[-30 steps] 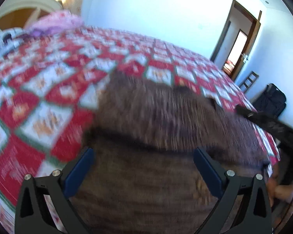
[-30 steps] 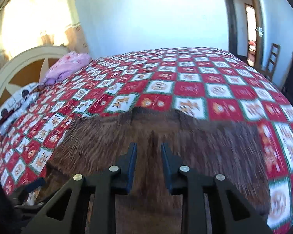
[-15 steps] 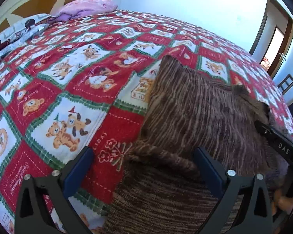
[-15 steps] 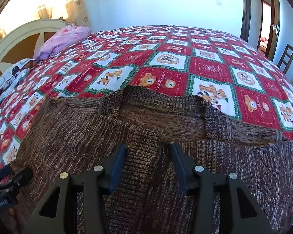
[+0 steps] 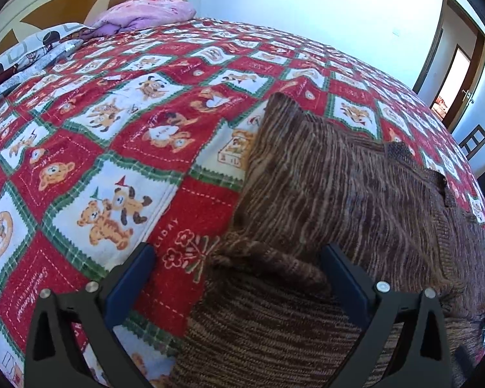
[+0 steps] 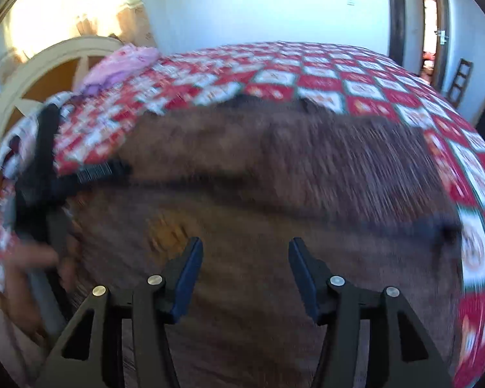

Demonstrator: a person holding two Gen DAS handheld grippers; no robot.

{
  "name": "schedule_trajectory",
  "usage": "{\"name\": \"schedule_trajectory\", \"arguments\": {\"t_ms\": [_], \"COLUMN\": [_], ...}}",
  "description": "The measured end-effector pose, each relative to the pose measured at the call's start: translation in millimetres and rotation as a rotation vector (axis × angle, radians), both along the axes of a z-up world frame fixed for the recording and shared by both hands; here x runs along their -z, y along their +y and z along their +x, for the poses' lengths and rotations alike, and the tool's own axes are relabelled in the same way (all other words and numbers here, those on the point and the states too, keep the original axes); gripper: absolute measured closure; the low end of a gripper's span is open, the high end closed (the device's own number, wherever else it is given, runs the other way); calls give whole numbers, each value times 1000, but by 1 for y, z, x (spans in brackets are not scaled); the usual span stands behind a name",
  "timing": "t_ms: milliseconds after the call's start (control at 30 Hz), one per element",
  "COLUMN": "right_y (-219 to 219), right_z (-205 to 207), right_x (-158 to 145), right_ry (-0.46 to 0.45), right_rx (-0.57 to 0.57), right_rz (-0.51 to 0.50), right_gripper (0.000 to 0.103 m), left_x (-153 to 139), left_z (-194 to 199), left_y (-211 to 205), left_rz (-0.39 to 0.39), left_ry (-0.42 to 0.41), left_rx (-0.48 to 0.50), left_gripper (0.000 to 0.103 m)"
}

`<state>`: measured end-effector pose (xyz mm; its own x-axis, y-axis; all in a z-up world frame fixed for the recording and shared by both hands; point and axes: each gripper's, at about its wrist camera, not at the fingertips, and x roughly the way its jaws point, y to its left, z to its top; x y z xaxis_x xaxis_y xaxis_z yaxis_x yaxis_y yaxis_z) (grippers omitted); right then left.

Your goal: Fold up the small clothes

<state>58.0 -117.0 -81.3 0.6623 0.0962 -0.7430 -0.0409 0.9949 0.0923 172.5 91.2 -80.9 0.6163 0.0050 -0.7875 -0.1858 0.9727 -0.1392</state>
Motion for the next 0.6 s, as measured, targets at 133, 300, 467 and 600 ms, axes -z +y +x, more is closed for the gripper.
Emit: {"name": "schedule_trajectory", "arguments": {"t_ms": [133, 300, 467, 600], "right_y": [9, 7, 2, 8], "right_z": [-18, -17, -19, -20], "right_x": [10, 12, 12, 12], "right_ry": [-77, -87, -93, -101], "right_rx": [14, 6, -4, -2], "right_rz": [-77, -86, -36, -67], "right_gripper": [42, 39, 36, 36], "left_x": [-3, -12, -37, -47], "left_z": [-15, -88, -180, -228], "left_y": [0, 0, 42, 79], "left_rz": [3, 17, 57, 34], "left_ry": [14, -10, -114, -108], "left_rx": [35, 207, 323, 377], "left_gripper": [0, 2, 2, 1]}}
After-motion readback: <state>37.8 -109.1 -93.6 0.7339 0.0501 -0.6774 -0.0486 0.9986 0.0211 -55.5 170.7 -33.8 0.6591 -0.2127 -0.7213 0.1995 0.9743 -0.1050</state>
